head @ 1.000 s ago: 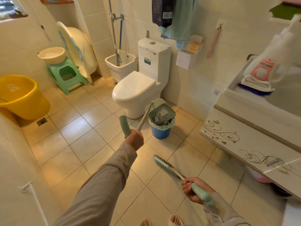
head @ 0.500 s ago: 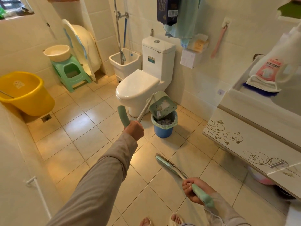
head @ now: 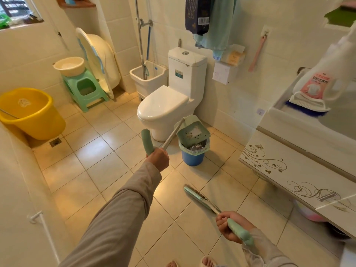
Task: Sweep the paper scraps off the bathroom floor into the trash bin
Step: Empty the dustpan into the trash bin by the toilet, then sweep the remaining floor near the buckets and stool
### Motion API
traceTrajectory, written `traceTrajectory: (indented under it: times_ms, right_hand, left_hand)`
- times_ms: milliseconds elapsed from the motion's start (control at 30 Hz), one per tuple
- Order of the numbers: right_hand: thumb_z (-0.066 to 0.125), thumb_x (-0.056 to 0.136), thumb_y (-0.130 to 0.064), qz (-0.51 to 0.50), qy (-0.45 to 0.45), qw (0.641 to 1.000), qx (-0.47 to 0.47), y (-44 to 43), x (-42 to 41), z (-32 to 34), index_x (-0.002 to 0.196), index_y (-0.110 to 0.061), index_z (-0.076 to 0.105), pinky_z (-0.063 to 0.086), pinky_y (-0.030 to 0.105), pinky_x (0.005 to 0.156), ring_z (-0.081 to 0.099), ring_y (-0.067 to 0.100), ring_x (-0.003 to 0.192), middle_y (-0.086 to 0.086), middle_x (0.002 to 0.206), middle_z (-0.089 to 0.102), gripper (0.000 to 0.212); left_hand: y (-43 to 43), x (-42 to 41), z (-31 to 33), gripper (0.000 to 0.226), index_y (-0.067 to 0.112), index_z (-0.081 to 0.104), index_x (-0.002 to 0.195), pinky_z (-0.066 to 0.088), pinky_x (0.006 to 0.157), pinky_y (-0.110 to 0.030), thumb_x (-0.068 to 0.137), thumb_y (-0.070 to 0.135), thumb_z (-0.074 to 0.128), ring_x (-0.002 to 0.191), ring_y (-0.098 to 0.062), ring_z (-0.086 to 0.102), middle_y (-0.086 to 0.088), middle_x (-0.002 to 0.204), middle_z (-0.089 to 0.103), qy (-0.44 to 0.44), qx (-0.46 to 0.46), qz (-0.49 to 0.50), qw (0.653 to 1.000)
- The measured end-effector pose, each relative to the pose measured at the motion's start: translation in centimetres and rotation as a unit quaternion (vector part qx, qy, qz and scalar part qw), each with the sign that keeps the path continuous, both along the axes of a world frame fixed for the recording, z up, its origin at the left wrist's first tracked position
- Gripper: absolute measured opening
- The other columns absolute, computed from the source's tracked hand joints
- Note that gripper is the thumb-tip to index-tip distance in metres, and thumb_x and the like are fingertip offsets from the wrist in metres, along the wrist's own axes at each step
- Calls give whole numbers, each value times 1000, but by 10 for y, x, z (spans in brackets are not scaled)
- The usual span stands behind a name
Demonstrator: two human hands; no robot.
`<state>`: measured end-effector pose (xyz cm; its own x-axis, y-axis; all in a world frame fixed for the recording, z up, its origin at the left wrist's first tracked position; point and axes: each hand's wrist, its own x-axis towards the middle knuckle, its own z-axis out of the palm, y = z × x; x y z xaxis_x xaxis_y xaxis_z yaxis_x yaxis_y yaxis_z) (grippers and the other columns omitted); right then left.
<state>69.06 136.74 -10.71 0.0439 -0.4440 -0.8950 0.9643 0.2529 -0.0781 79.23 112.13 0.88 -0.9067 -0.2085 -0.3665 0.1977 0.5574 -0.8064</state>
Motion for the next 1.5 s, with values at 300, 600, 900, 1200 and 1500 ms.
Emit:
traceTrajectory:
  times_ms: [300, 600, 900, 1200, 1500]
  right_hand:
    - [32, 94, -6, 6, -17, 1000, -9, -9, 0, 0, 44, 1, 51, 40, 12, 25, 42, 14, 18, 8, 31, 42, 54]
    - [30, 96, -8, 65, 1, 998, 21, -29, 11, 10, 60, -8, 40, 37, 8, 25, 41, 12, 16, 7, 30, 42, 37]
    - [29, 98, -10, 101, 18, 994, 36, -38, 24, 11, 59, -9, 37, 33, 6, 25, 38, 11, 14, 4, 26, 39, 39]
    - [34, 98, -16, 86, 14, 995, 48, -34, 22, -2, 65, -7, 40, 36, 8, 27, 40, 9, 17, 2, 27, 41, 35]
    - [33, 99, -21, 193, 72, 972, 117, -50, 1, -11, 68, -3, 42, 29, 5, 23, 36, 10, 13, 4, 24, 39, 37]
  left_hand:
    - [-6, 17, 14, 27, 17, 55, 123, 51, 82, -31, 96, 17, 50, 99, -21, 66, -3, 107, 68, 267, 269, 378, 845]
    - [-9, 95, 14, 17, 16, 61, 104, 45, 70, -29, 89, 23, 59, 75, -19, 51, 2, 71, 48, 427, 344, 560, 621]
    - [27, 135, -34, 30, 15, 56, 116, 50, 86, -31, 87, 20, 61, 103, -24, 62, -7, 112, 64, 301, 352, 679, 569]
    - [55, 145, -58, 34, 16, 52, 124, 48, 86, -31, 91, 19, 54, 108, -23, 60, -6, 119, 62, 241, 375, 729, 520]
    - [70, 168, -63, 24, 12, 61, 108, 54, 83, -36, 87, 23, 59, 87, -25, 65, -10, 104, 68, 307, 421, 731, 441]
